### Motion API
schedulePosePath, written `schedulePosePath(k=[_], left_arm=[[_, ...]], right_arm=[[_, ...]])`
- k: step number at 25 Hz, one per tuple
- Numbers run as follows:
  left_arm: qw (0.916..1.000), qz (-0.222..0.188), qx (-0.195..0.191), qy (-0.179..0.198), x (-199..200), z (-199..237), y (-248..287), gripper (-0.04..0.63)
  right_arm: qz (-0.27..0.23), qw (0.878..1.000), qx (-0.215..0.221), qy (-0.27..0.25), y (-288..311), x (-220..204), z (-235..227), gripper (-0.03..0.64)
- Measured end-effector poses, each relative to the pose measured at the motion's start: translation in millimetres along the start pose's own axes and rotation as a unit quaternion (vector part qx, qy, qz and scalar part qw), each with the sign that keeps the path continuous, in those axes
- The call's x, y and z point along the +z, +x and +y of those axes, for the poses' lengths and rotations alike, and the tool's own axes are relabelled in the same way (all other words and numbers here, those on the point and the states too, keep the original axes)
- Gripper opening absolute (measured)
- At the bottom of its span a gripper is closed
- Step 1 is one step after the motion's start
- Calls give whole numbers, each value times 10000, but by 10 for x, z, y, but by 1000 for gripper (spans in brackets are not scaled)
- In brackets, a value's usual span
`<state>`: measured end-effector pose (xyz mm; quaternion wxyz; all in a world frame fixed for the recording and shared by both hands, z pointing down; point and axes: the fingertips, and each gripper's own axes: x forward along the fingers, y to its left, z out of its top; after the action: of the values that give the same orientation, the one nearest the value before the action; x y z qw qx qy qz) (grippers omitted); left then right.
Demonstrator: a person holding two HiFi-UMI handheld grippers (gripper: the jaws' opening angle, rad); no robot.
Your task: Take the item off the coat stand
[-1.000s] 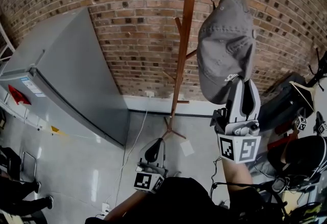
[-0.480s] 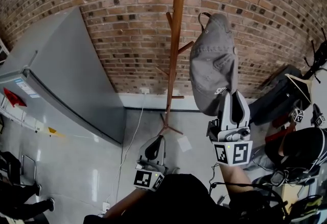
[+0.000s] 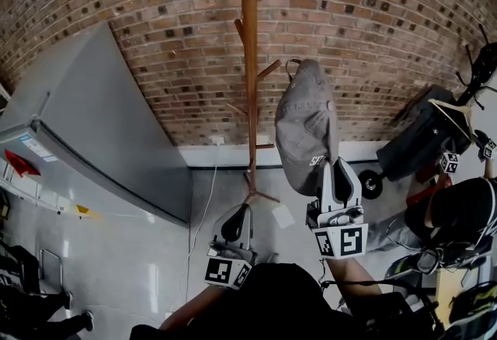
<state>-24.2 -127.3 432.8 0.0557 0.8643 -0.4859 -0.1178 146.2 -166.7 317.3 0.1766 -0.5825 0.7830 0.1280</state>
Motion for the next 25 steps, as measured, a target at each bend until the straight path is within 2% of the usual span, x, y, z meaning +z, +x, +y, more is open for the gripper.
schedulePosePath(k=[19, 25], left_arm=[[9999, -52, 110, -59, 61, 126, 15, 17], [9999, -31, 129, -73, 38, 151, 65, 15]], right_arm=[[429, 9990, 57, -55, -318, -361, 311, 66], [411, 9991, 43, 37, -311, -369, 297, 66]])
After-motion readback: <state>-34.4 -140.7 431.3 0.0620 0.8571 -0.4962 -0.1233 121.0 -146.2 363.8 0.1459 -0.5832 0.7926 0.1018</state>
